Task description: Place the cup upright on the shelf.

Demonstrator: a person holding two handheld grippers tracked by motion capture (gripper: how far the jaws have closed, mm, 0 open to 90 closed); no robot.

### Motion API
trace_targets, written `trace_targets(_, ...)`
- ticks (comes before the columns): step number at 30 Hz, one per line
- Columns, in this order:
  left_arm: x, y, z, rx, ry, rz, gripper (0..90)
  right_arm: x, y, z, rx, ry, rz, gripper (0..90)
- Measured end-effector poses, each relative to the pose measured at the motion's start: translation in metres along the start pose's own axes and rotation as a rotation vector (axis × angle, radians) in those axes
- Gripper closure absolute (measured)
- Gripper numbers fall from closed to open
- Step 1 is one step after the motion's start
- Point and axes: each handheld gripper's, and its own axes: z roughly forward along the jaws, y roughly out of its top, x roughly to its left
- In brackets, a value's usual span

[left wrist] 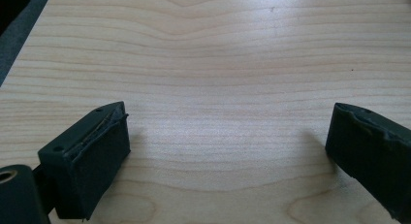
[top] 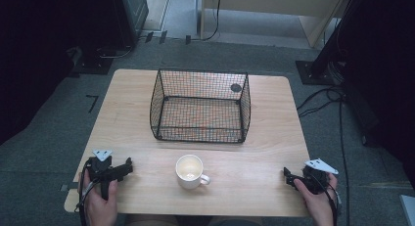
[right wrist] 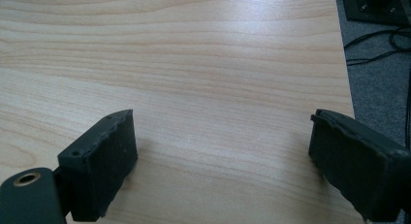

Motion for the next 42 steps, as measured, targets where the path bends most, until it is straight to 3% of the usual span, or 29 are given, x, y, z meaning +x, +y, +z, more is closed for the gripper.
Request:
trace_targets(4, 0.0, 0.0, 0.0, 0.0, 0.0, 0.0, 2.2, 0.0, 0.0, 0.0, -0.005, 0.003, 0.004, 10.4)
trace_targets(9, 0.0, 0.0, 0.0, 0.0, 0.0, 0.0, 2.2, 0.008, 0.002, -0.005, -0.006, 0.049, 0.027, 12.6)
trace_targets(17, 0.0, 0.0, 0.0, 0.001, 0.0, 0.001, 2.2, 0.035, 0.016, -0.017, -0.049, 0.121, -0.01, 12.7)
trace_targets(31, 0.0, 0.0, 0.0, 0.001, 0.0, 0.001, 2.2, 0.067, 0.024, -0.02, -0.063, 0.181, -0.066, 12.8)
trace_targets(42, -0.004, 0.0, 0.001, -0.002, 0.002, -0.003, 2.2, 0.098, 0.029, -0.021, -0.075, 0.254, -0.109, 12.7)
